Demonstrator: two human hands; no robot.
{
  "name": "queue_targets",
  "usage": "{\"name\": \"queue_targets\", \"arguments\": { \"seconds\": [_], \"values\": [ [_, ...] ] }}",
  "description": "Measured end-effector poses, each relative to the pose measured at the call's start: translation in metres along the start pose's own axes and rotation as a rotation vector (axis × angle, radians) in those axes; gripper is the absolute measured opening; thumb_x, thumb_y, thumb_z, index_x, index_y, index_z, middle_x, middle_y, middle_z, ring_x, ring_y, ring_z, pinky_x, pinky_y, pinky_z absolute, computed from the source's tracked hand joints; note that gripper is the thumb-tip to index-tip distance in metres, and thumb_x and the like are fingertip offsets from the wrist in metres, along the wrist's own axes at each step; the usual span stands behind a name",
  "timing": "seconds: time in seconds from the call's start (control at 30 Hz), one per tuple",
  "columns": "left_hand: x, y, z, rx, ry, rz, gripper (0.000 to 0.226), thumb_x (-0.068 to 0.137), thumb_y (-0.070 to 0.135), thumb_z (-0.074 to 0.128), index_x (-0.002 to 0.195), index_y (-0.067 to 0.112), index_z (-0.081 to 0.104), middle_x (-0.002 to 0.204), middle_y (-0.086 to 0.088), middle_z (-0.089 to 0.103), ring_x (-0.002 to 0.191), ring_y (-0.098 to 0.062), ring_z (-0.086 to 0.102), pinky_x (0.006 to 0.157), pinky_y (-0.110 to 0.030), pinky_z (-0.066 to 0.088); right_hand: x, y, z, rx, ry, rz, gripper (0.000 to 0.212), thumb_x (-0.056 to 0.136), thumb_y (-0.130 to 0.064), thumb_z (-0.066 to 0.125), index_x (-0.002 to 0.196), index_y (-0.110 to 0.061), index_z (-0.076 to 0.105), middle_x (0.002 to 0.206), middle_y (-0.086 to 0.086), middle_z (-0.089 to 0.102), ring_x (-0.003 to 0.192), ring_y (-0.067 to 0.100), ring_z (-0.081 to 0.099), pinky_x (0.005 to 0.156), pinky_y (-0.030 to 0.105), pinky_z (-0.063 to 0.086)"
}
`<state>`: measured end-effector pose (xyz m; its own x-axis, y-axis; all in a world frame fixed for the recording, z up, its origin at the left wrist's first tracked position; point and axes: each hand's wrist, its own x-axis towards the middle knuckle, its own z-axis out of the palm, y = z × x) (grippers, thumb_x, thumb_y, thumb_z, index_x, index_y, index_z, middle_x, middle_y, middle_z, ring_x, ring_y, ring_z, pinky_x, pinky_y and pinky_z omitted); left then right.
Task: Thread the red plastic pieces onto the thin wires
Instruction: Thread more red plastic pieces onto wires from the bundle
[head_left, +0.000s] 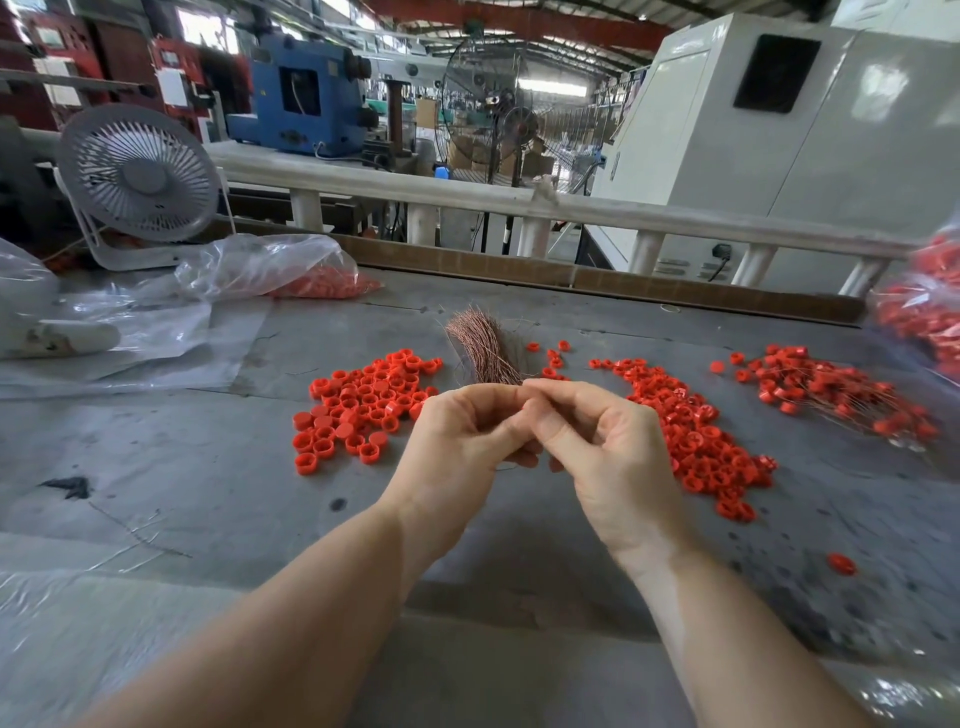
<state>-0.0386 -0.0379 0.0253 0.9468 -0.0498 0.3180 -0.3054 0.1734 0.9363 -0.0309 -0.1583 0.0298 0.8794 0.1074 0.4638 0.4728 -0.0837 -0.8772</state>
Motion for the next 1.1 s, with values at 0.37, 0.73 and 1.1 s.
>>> {"name": "queue_targets", "arguments": {
  "seconds": [0.37, 0.73, 1.1],
  "values": [
    [-0.0015, 0.0067, -0.0022, 0.053, 0.003, 0.038, 0.015, 0.080, -0.005, 0.063, 0.073, 0.009, 0.066, 0.053, 0.004, 0.062, 0.050, -0.004, 0.056, 0.052, -0.016, 0.047, 0.0014, -0.0002, -0.0014, 0.059, -0.024, 0.031, 0.014, 0.074, -0.027, 0.064, 0.085, -0.025, 0.073, 0.068, -0.008, 0.070, 0.057, 0.000, 0.056, 0.051, 0.015, 0.043],
    [0.0033, -0.0015, -0.0049, -0.231, -0.008, -0.151, 0.026, 0.068, 0.018, 0.063, 0.091, 0.007, 0.069, 0.062, 0.000, 0.066, 0.056, -0.005, 0.058, 0.052, -0.016, 0.048, 0.0011, -0.0024, -0.0026, 0.031, 0.003, 0.003, 0.013, 0.084, -0.018, 0.061, 0.090, -0.025, 0.070, 0.068, -0.013, 0.069, 0.062, -0.003, 0.057, 0.054, 0.012, 0.042],
    [0.0071, -0.0021, -0.0059, -0.432, 0.031, -0.219, 0.016, 0.081, 0.011, 0.054, 0.083, 0.005, 0.069, 0.065, -0.003, 0.066, 0.052, -0.006, 0.060, 0.052, -0.015, 0.051, 0.0011, -0.0043, -0.0029, -0.140, 0.097, -0.076, 0.027, 0.082, 0.001, 0.064, 0.080, -0.026, 0.068, 0.074, -0.004, 0.069, 0.073, 0.015, 0.064, 0.074, 0.028, 0.052]
  ]
}}
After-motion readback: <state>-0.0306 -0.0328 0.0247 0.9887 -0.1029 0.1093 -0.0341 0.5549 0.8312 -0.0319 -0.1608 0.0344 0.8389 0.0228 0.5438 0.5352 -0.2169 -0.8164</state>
